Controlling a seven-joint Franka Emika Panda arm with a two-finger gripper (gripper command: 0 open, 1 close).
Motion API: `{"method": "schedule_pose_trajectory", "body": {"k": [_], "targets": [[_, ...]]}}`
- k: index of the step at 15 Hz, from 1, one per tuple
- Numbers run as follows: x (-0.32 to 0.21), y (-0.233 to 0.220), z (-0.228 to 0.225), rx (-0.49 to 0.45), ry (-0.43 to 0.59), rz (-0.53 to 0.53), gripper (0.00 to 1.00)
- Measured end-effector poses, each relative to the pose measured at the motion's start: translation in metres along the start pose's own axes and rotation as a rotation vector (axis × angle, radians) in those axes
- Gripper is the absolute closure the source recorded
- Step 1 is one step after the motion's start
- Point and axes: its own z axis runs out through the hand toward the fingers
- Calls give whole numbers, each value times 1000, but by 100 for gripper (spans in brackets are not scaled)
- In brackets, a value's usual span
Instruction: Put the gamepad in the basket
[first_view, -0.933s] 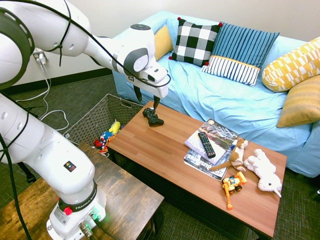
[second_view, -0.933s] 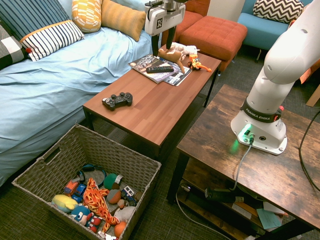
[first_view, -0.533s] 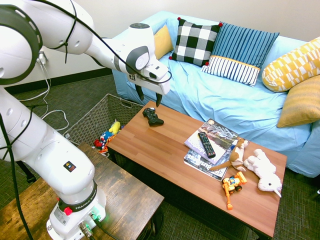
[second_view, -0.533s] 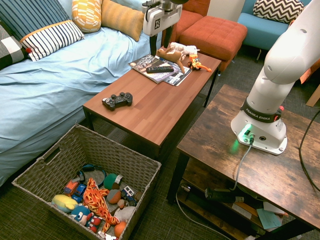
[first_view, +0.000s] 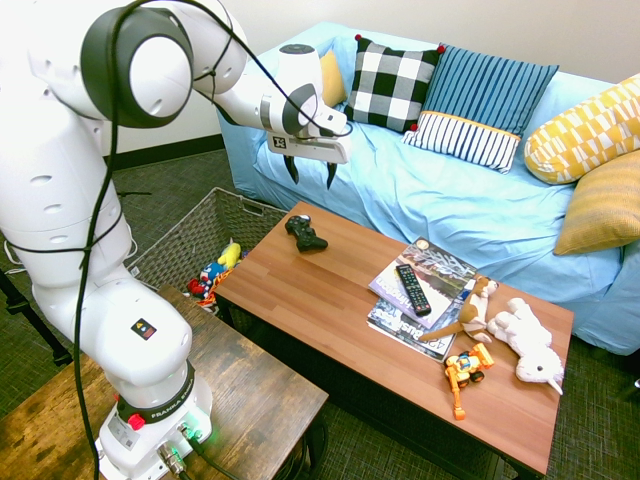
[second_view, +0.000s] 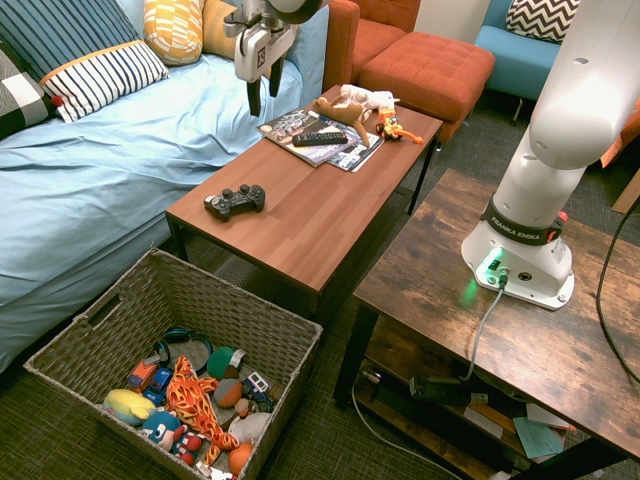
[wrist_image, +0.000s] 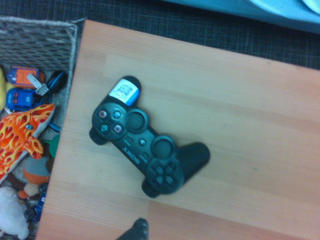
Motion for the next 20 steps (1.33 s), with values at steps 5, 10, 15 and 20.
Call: {"method": "schedule_pose_trajectory", "body": {"k": [5, 10, 15, 20], "targets": [[2, -15, 17, -2, -38, -133, 0], [-16, -43, 56, 8, -34, -312, 0], [-21, -41, 102, -6, -52, -441, 0], [-19, -54, 152, -21, -78, -492, 0]]}}
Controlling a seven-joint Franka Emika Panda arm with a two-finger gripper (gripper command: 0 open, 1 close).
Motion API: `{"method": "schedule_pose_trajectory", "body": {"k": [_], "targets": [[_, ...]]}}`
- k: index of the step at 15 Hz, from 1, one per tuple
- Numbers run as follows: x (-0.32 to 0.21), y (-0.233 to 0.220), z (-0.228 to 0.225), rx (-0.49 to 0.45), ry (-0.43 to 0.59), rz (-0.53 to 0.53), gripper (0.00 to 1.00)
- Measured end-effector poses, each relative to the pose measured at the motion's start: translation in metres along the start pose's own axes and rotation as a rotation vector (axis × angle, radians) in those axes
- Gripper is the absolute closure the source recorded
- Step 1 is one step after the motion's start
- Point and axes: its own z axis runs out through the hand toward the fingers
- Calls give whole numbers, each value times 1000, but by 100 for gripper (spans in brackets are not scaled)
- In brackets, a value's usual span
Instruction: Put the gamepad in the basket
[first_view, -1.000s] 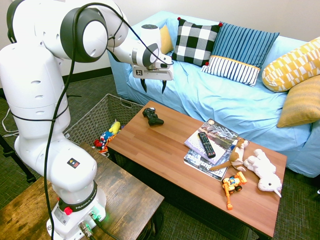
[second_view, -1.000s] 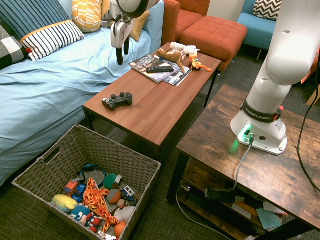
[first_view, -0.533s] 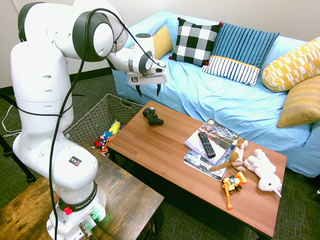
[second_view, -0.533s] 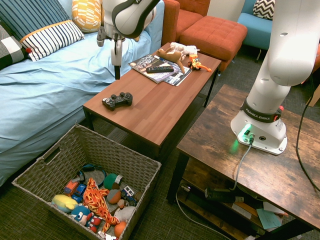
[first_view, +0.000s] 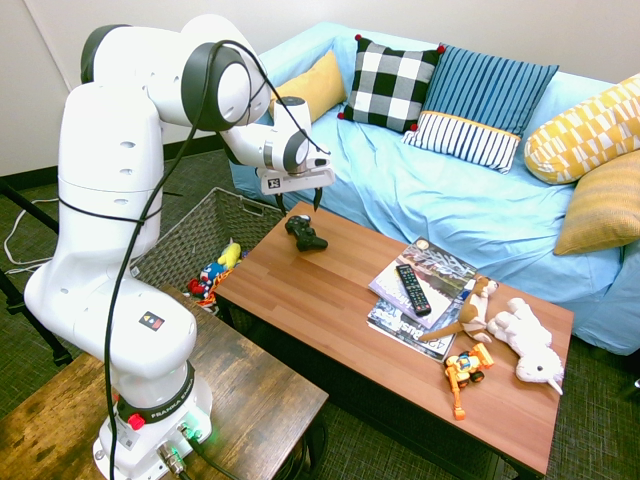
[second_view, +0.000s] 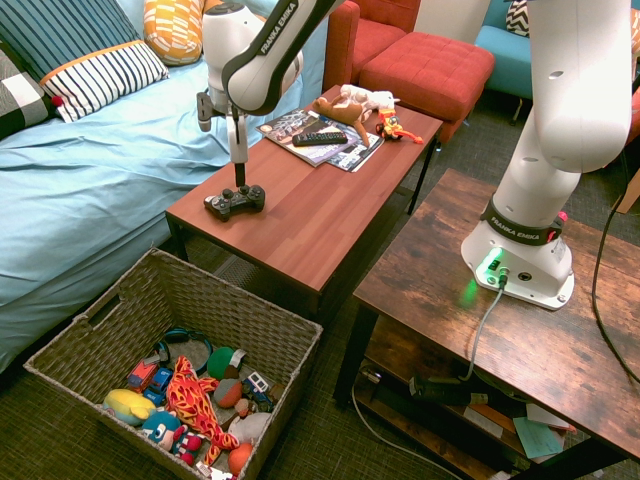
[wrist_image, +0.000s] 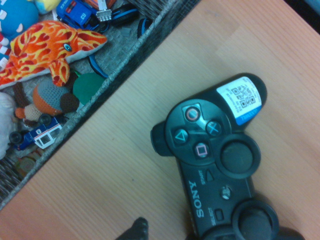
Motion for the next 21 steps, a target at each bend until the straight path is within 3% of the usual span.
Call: {"method": "schedule_pose_trajectory", "body": {"k": [15, 16, 21], "targets": [[23, 8, 89, -36, -96, -27, 0], [23, 8, 93, -36, -100, -28, 100], [23, 8, 101, -34, -110, -28, 100]]}}
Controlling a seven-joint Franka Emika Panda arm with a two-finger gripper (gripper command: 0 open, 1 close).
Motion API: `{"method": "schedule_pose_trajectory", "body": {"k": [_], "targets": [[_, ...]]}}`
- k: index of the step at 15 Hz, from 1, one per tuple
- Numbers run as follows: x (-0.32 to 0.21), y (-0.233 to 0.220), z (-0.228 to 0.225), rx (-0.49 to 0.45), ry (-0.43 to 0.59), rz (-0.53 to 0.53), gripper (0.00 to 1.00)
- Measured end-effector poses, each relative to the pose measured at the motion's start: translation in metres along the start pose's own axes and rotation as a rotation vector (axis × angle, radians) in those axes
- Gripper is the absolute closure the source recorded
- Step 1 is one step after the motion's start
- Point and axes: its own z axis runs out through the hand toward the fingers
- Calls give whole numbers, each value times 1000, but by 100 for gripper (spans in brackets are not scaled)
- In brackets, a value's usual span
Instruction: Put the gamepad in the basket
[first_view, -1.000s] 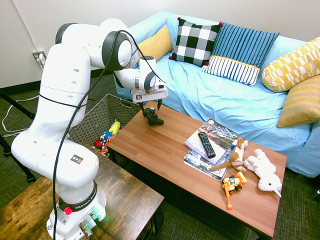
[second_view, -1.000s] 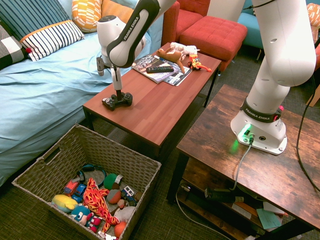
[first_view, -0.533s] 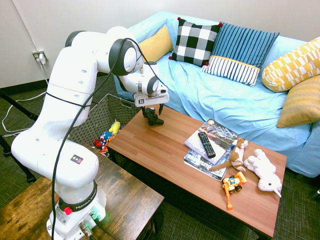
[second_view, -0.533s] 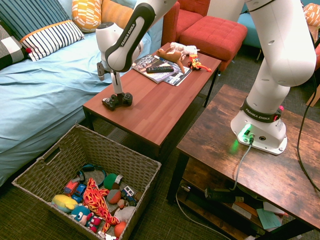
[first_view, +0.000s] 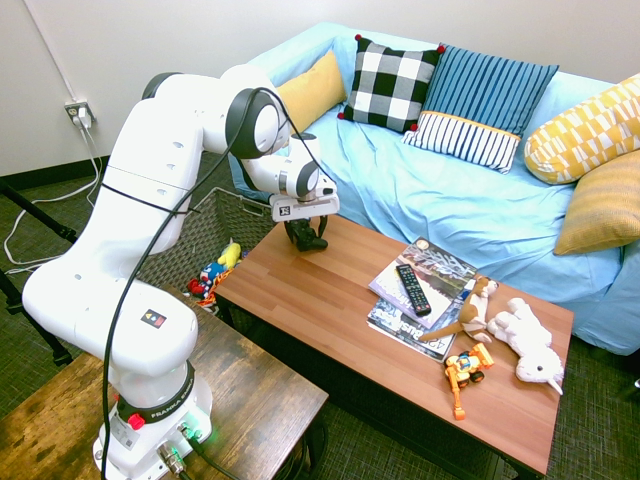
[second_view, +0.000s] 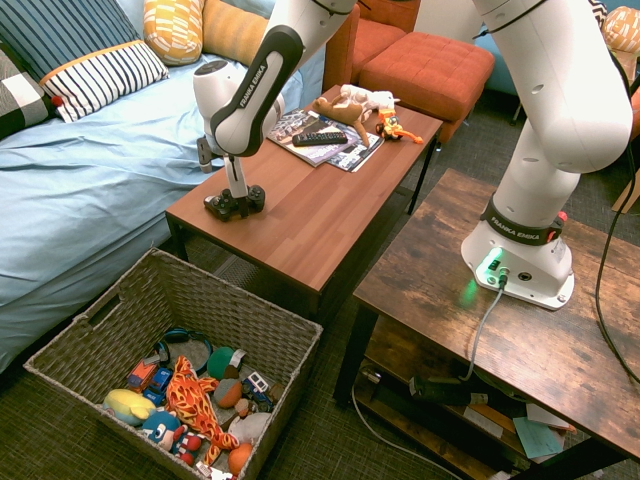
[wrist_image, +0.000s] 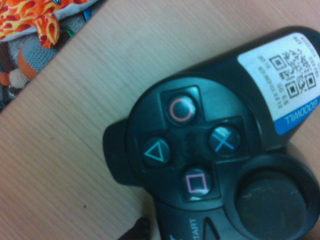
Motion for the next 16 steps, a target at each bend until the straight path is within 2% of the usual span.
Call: {"method": "schedule_pose_trajectory", "body": {"k": [5, 11, 13, 16], "targets": [[0, 1, 1, 8, -14, 16, 100], [5, -2, -2, 16, -42, 154, 100], [7, -16, -15, 16, -22, 181, 100], [1, -73, -55, 22, 29, 184, 100]]}}
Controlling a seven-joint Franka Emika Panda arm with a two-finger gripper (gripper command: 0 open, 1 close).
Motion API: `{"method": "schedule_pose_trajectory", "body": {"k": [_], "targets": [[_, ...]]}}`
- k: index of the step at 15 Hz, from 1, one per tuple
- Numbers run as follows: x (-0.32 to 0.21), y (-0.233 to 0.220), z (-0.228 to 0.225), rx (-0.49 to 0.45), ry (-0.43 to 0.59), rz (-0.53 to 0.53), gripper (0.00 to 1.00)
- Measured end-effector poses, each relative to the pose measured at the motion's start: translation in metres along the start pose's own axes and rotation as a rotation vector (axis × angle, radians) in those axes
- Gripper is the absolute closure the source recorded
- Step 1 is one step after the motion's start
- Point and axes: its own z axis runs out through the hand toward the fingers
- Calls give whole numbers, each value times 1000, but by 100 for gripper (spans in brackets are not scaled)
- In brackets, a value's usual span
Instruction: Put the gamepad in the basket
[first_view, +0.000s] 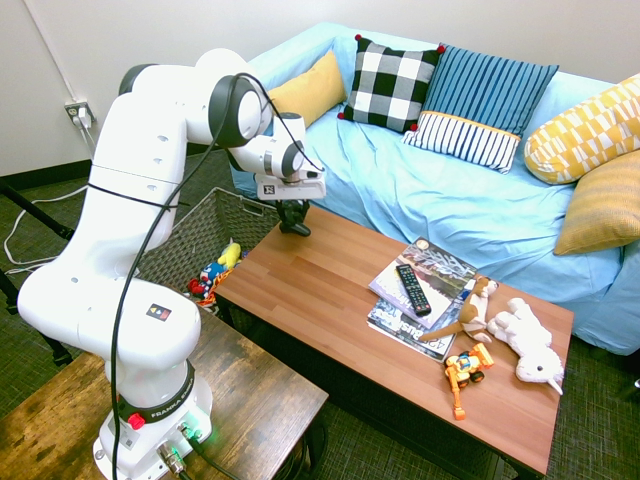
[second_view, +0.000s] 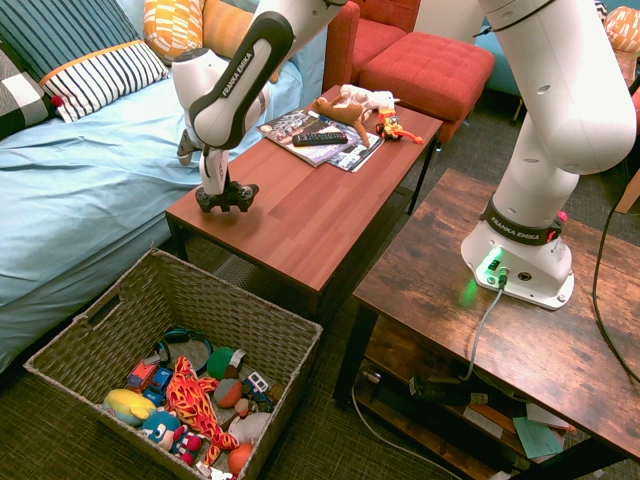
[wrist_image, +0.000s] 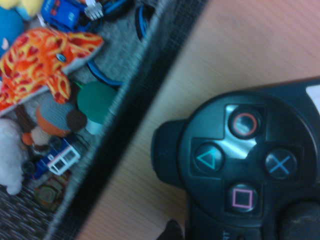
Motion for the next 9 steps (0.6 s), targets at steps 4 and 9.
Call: {"method": "schedule_pose_trajectory", "body": {"k": [4, 9], "targets": [[-55, -97, -17, -5, 28, -22, 100], [-119, -192, 18, -11, 17, 39, 100]]}}
